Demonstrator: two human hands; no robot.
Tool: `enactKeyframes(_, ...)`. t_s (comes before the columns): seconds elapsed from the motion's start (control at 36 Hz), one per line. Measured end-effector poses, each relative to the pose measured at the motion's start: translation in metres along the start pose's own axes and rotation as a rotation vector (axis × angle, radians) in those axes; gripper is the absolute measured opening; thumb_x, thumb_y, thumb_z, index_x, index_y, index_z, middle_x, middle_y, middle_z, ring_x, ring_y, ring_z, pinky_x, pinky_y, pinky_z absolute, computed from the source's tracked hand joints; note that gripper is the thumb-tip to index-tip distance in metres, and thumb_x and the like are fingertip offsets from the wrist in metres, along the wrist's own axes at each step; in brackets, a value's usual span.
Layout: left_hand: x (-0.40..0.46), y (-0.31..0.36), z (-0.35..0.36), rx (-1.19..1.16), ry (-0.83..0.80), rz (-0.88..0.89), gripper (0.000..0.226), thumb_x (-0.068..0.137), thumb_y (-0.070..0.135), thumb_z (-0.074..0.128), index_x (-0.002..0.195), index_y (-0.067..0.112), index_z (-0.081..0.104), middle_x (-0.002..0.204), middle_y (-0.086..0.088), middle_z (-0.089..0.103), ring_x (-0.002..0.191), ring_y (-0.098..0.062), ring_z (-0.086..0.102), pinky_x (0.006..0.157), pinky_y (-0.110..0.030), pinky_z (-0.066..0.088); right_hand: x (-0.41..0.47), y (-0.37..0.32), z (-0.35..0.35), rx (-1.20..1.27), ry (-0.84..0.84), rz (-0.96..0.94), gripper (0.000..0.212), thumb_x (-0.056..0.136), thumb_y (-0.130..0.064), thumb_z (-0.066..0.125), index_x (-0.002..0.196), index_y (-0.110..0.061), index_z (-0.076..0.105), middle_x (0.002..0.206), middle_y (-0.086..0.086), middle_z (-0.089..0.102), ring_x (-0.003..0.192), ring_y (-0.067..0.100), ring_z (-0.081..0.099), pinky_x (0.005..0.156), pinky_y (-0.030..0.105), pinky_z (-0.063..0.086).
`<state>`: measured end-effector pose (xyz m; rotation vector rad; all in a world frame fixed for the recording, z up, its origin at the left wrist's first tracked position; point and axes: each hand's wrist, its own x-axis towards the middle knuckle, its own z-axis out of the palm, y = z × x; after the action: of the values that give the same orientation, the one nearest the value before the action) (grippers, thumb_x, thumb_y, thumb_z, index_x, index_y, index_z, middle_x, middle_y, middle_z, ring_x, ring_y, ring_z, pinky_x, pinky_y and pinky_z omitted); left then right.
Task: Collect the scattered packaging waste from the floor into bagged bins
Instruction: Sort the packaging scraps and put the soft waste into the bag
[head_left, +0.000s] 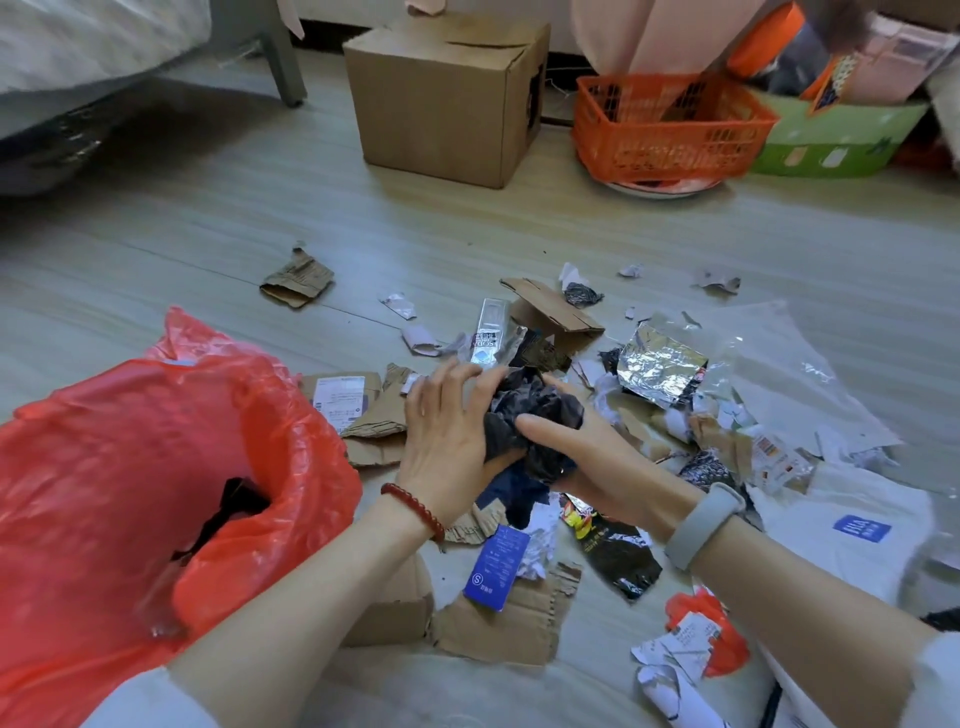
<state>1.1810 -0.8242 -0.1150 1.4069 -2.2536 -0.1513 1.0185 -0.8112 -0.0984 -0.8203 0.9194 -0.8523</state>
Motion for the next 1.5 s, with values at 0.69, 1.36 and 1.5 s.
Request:
enactKeyframes(0.69, -0.153, -0.243, -0.169, 0.153, -0.025, -0.747, 0.063, 0.091, 0.010, 0.046, 0.146, 0.023, 0.018, 0.136, -0.010, 0.042, 0.117, -0.036, 0.049, 0.098, -0.049, 0.033, 0.145, 0.131, 0.270, -1.906, -0.677, -0.199, 0.075, 0.084, -0.050, 0.055, 0.144, -0.029, 0.015, 0.147, 0.013, 0.017, 0.133, 0.039, 0.020, 0.099, 0.056, 0.036)
enactKeyframes(1.36, -0.079, -0.204, -0.170, 0.131, 0.235, -0.597, 0.032, 0.077, 0.010, 0.062, 0.109, 0.014, 0.064, 0.115, -0.011, 0.060, 0.106, -0.034, 0.056, 0.092, -0.051, 0.042, 0.111, -0.015, 0.240, -1.357, -0.334, -0.390, 0.023, 0.093, -0.019, 0.051, 0.112, -0.019, 0.064, 0.098, -0.008, 0.070, 0.085, 0.010, 0.065, 0.079, 0.028, 0.052)
enactKeyframes(1.5, -0.017, -0.139, -0.139, -0.024, 0.144, -0.376, 0.033, 0.080, 0.019, 0.044, 0.104, 0.012, 0.065, 0.107, -0.010, 0.061, 0.100, -0.033, 0.056, 0.085, -0.044, 0.043, 0.083, -0.045, 0.167, -1.083, 0.030, -0.434, 0.020, 0.092, -0.003, 0.047, 0.102, -0.011, 0.063, 0.076, -0.009, 0.065, 0.069, 0.006, 0.063, 0.069, 0.016, 0.051)
